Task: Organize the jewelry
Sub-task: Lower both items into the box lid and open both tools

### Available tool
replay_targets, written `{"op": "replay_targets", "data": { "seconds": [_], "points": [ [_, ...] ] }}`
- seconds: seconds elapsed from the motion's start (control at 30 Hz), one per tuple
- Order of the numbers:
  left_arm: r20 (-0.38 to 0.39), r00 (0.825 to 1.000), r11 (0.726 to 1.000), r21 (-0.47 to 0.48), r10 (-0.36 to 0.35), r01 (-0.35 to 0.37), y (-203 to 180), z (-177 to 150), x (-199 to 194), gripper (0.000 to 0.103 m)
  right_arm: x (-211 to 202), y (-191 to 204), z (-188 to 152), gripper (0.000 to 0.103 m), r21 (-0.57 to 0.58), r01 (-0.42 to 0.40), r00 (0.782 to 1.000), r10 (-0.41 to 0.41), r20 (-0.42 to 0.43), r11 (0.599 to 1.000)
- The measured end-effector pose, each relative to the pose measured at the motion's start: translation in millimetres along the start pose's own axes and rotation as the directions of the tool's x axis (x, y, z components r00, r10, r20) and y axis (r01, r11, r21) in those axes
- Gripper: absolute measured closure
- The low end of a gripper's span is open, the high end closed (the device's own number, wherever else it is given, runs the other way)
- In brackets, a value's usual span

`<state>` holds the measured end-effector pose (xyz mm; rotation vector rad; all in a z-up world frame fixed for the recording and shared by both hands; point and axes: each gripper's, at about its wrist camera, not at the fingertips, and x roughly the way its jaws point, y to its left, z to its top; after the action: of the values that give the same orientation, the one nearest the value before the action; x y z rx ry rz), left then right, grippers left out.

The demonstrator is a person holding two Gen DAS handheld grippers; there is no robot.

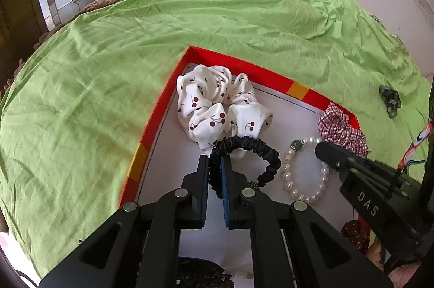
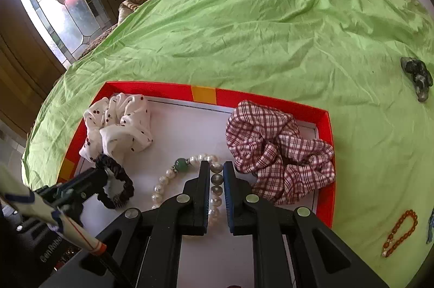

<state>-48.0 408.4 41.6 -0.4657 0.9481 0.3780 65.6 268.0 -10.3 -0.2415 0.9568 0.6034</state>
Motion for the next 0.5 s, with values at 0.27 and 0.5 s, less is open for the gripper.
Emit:
{"op": "replay_targets", "data": {
  "seconds": [0.27, 0.5],
  "points": [
    [0.012, 1.000, 1.000, -0.001, 0.002, -0.002, 0.8, -1.3, -2.9, 0.095, -6.1, 1.4, -0.1, 0.091, -0.002, 0.004, 1.000, -0.004, 0.011, 1.000],
    [0.015, 1.000, 1.000, -0.002, 0.002, -0.002, -0.3, -2.2, -5.0, 0.093, -10.5, -0.8, 1.1, 0.091, 0.010, -0.007, 1.000, 0.007, 0.010, 1.000]
  ]
}}
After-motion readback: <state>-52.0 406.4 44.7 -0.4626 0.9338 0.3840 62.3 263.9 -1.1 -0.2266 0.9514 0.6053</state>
